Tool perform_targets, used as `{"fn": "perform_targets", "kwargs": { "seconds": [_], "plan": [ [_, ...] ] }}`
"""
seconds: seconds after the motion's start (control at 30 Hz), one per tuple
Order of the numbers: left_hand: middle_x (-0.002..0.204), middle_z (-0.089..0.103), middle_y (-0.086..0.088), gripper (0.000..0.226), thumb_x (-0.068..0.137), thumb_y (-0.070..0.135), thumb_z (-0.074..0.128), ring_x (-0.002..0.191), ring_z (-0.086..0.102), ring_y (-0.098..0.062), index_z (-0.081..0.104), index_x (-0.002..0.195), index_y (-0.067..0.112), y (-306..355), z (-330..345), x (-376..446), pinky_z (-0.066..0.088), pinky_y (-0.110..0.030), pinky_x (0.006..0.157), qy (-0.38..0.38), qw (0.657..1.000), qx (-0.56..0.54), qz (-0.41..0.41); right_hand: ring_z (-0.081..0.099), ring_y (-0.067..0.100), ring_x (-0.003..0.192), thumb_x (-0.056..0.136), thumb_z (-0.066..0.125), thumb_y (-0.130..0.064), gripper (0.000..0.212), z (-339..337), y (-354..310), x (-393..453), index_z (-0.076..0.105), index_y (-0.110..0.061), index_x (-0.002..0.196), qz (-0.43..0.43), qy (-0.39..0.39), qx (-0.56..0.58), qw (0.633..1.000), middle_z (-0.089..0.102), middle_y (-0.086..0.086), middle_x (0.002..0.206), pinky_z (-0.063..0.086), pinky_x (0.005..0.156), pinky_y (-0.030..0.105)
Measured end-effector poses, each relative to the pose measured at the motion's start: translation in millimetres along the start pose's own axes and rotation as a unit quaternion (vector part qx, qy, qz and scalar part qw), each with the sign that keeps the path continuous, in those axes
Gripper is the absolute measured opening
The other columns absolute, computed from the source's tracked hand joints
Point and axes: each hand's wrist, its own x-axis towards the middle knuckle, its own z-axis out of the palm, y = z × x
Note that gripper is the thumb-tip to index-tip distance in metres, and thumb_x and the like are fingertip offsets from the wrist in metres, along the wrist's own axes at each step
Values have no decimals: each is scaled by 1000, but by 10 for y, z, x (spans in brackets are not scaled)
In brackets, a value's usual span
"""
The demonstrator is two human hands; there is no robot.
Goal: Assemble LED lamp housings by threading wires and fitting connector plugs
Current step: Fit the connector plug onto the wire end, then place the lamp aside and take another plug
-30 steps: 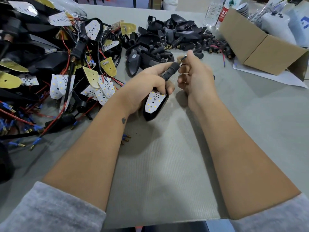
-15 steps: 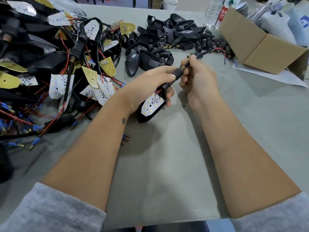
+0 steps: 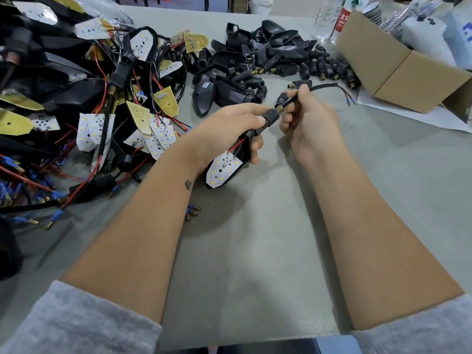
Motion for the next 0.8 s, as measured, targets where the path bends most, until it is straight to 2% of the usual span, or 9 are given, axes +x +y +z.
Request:
{"fn": "perform_targets", "kwargs": {
  "seconds": [0.2, 0.4, 0.57, 0.7, 0.8],
  "plan": [
    [53, 51, 2, 28, 103, 9, 37, 47, 53, -18, 61, 115, 17, -6, 4, 15, 47, -25, 50, 10, 1000, -5, 15, 43, 8, 45, 103, 46, -24, 31, 30, 14, -35, 58, -14, 77, -15, -30, -77, 996, 50, -6, 52, 39, 49, 20],
    [52, 51, 9, 30, 103, 7, 36, 47, 53, -14, 58, 122, 11, -7, 12, 6, 48, -26, 48, 10, 1000, -5, 25, 42, 7, 44, 102, 48, -25, 30, 30, 5, -35, 59, -13, 77, -8, -33, -78, 996, 49, -6, 52, 38, 49, 20],
    [51, 52, 7, 31, 103, 6, 34, 46, 52, -14, 56, 124, 9, 3, 24, -1, 48, -25, 46, 13, 999, -31, 19, 42, 7, 43, 102, 49, -26, 30, 29, 2, -34, 59, -14, 76, -8, -35, -82, 996, 49, -7, 51, 38, 48, 20],
    [55, 56, -4, 32, 102, 24, 36, 50, 56, -24, 59, 124, 18, 25, -8, 6, 46, -28, 54, 1, 997, -63, -35, 42, 9, 42, 103, 46, -27, 35, 56, 4, -56, 58, -13, 72, -13, -30, -98, 995, 50, -5, 48, 36, 48, 22],
    [59, 58, -7, 36, 104, 31, 29, 51, 57, -26, 58, 122, 21, 9, -43, 12, 46, -27, 54, -8, 994, -96, -50, 45, 12, 44, 102, 42, -32, 37, 99, 11, -99, 54, -15, 72, -37, 7, -179, 983, 54, -4, 51, 38, 47, 22]
  ]
}}
